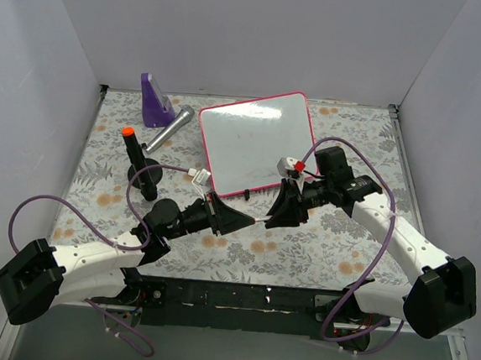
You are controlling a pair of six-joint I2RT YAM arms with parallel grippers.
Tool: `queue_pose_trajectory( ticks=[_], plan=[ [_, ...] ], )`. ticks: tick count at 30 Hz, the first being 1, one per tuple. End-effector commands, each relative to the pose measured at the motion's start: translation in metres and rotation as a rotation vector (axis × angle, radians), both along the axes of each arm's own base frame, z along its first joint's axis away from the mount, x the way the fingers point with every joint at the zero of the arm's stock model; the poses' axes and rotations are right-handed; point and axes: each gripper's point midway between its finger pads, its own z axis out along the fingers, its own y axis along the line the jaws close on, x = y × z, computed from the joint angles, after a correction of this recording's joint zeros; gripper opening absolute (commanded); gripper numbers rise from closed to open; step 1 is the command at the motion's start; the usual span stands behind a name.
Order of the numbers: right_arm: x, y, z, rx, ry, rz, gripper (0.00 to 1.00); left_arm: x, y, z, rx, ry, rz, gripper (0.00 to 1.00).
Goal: Write a sentence on the whiteboard
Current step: Open the whiteboard marker at the center of the board.
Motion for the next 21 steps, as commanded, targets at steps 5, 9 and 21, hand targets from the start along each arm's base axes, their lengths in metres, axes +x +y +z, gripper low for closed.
queue_pose_trajectory(
  ticks=[5,9,21],
  plan=[
    [-0.006,0.002,0.006,0.022,-0.029,0.037,0.01,0.004,0.002,0.002,0.001,-0.022,0.026,0.0],
    [-0.011,0.001,0.013,0.057,-0.07,0.071,0.01,0.003,0.004,0.003,0.002,-0.038,0.028,0.0],
    [-0.009,-0.001,0.01,0.044,-0.103,0.07,0.01,0.001,0.015,0.007,0.002,-0.084,0.055,0.0]
  ],
)
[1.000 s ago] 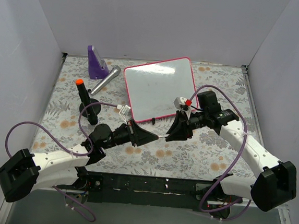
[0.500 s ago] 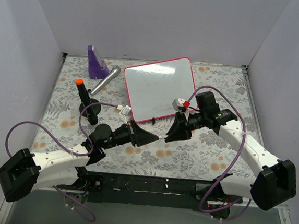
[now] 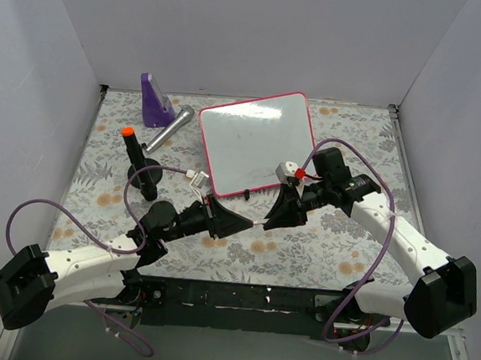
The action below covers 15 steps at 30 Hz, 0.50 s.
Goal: Write a sentence on the whiteboard
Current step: Open the whiteboard marker at the center of the board.
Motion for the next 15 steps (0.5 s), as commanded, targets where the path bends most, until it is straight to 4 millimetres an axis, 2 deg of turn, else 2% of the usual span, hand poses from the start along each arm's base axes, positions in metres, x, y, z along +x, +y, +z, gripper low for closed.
queue_pose_trajectory(
  ticks=[1,15],
  plan=[
    [-0.0028,-0.0021,0.0096,0.009,0.003,0.008,0.01,0.0072,0.0107,0.0037,-0.01,-0.037,0.063,0.0],
    [-0.0001,-0.002,0.0033,-0.01,0.007,-0.007,0.01,0.0082,0.0142,0.0003,0.001,-0.046,0.073,0.0]
  ],
)
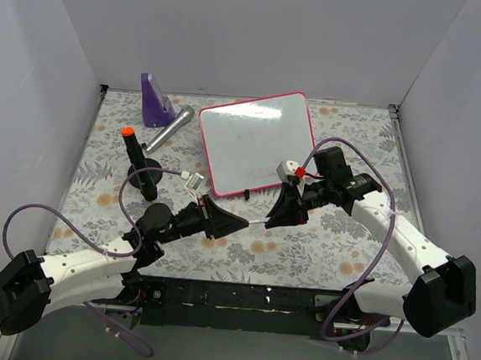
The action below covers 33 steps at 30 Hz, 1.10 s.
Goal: Write a sentence on the whiteboard
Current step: Open the whiteboard marker at the center of the board, then place the pen cap at the center of the board.
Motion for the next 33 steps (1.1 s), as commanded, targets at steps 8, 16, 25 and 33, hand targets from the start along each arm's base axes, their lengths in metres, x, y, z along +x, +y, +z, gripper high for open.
queue_pose_trajectory(
  ticks=[8,16,25,33],
  plan=[
    [-0.004,0.0,0.004,-0.001,0.014,0.005,0.01,0.006,0.006,0.004,-0.004,-0.035,0.041,0.0],
    [-0.001,-0.002,0.001,-0.015,-0.008,-0.009,0.01,0.008,0.011,0.0,0.011,-0.036,0.069,0.0],
    [0.002,-0.024,-0.02,-0.062,-0.092,-0.086,0.01,0.017,0.033,-0.02,0.133,-0.013,0.171,0.0],
    [0.028,-0.051,-0.031,-0.093,-0.159,-0.248,0.01,0.042,0.062,-0.083,0.372,0.197,0.382,0.0]
  ],
)
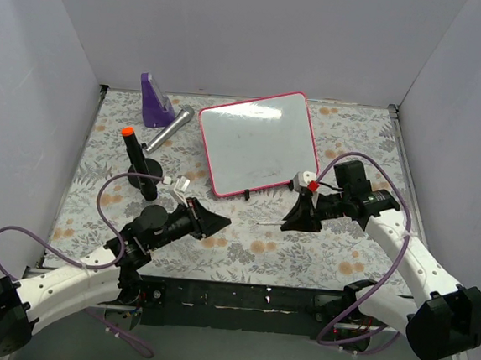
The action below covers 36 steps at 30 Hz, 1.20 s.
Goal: Write a sentence on the whiteboard
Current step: Place the pen cap at the center of the board.
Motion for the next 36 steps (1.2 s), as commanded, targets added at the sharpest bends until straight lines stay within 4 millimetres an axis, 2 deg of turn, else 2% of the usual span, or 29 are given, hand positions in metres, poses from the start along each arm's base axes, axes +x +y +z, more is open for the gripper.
queue_pose_trajectory(
  ticks=[1,3,7,8,9,13,17,20,22,27,30,34,36],
  plan=[
    [0.022,-0.017,-0.004,-0.014,-0.061,-0.109,0.01,0.023,0.031,-0.062,0.245,0.205,0.218,0.0],
    [0.032,-0.025,-0.008,-0.011,-0.066,-0.163,0.01,0.03,0.039,-0.08,0.315,0.252,0.282,0.0],
    [0.036,-0.037,-0.011,0.024,-0.065,-0.21,0.01,0.038,0.055,-0.107,0.441,0.319,0.377,0.0],
    [0.034,-0.039,-0.015,0.027,-0.063,-0.222,0.01,0.041,0.057,-0.108,0.456,0.322,0.395,0.0],
    [0.036,-0.043,-0.016,0.031,-0.064,-0.238,0.01,0.043,0.061,-0.117,0.498,0.338,0.421,0.0],
    [0.034,-0.048,-0.03,0.031,-0.06,-0.261,0.01,0.047,0.069,-0.136,0.576,0.365,0.457,0.0],
    [0.036,-0.052,-0.032,0.038,-0.053,-0.274,0.01,0.047,0.077,-0.154,0.634,0.396,0.488,0.04],
    [0.037,-0.055,-0.03,0.05,-0.057,-0.281,0.01,0.049,0.081,-0.16,0.669,0.405,0.511,0.19],
    [0.037,-0.057,-0.03,0.052,-0.063,-0.287,0.01,0.051,0.083,-0.159,0.689,0.406,0.52,0.21],
    [0.037,-0.062,-0.024,0.083,-0.063,-0.304,0.01,0.051,0.095,-0.171,0.824,0.438,0.548,0.39],
    [0.037,-0.065,-0.024,0.087,-0.067,-0.312,0.01,0.052,0.094,-0.172,0.862,0.442,0.535,0.47],
    [0.037,-0.066,-0.023,0.089,-0.07,-0.32,0.01,0.057,0.089,-0.16,0.845,0.415,0.525,0.54],
    [0.037,-0.066,-0.023,0.091,-0.069,-0.317,0.01,0.062,0.08,-0.147,0.82,0.392,0.505,0.59]
  ],
)
